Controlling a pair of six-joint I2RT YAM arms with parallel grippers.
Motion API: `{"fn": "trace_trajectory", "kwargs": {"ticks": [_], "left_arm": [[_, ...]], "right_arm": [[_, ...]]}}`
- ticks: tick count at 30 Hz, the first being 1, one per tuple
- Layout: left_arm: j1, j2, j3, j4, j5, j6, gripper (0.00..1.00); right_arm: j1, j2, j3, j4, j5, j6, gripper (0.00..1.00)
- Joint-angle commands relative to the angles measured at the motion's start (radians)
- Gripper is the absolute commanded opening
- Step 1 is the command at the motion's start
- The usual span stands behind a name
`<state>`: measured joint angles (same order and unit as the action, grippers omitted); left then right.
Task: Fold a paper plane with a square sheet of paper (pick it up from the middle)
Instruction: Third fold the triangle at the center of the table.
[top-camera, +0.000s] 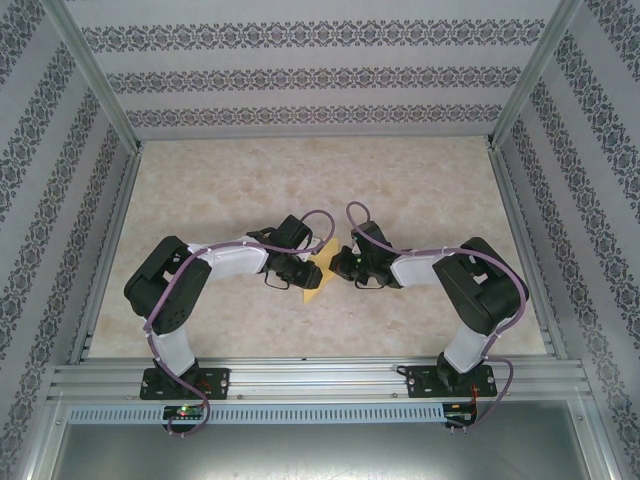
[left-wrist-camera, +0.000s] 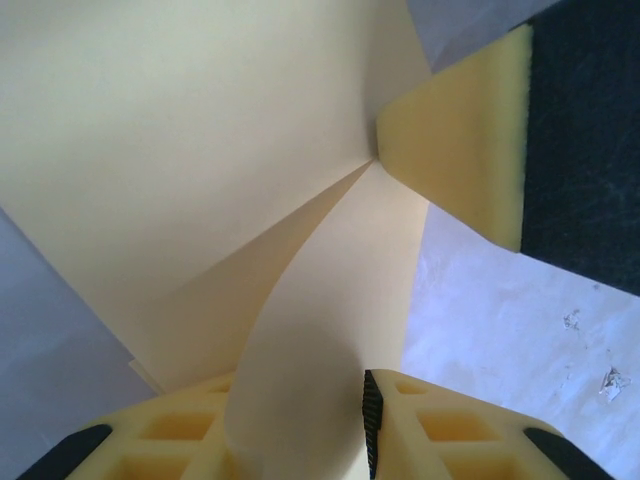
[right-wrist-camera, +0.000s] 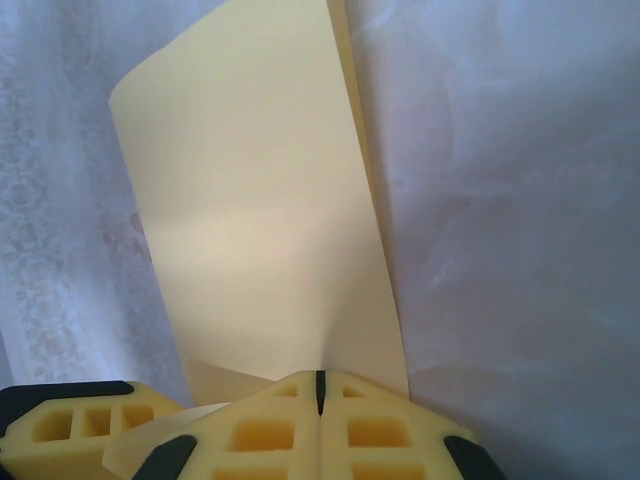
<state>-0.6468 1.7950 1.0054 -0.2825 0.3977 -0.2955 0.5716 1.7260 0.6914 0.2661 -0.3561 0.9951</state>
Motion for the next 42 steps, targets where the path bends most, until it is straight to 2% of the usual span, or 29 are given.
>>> {"fn": "trace_trajectory", "kwargs": {"ticks": [1, 7, 21, 30, 35, 37, 42], "left_arm": [[-0.002, -0.008, -0.018, -0.038, -0.042, -0.014, 0.34], [-0.002, -0.014, -0.022, -0.038, -0.056, -0.025, 0.35], [-0.002, -0.025, -0.026, -0.046, -0.062, -0.03, 0.36], [-0.002, -0.029, -0.023, -0.05, -0.065, -0.036, 0.37], [-0.002, -0.115, -0.032, -0.074, -0.095, -0.076, 0.42], [-0.002, -0.167, -0.041, -0.106, -0.152, -0.102, 0.48], [-0.002, -0.3, -0.079, -0.18, -0.255, -0.165, 0.51]], "right_arm": [[-0.003, -0.019, -0.016, -0.013, 0.001, -0.004, 0.0], [-0.025, -0.111, 0.004, -0.071, 0.007, -0.05, 0.0], [-0.044, 0.006, 0.002, -0.033, -0.026, -0.038, 0.0], [-0.039, -0.133, 0.011, -0.12, 0.013, -0.073, 0.0], [-0.032, -0.216, -0.022, -0.195, 0.066, -0.095, 0.08], [-0.033, -0.25, -0.049, -0.205, 0.077, -0.099, 0.11], [-0.031, -0.296, -0.092, -0.212, 0.066, -0.097, 0.18]]}}
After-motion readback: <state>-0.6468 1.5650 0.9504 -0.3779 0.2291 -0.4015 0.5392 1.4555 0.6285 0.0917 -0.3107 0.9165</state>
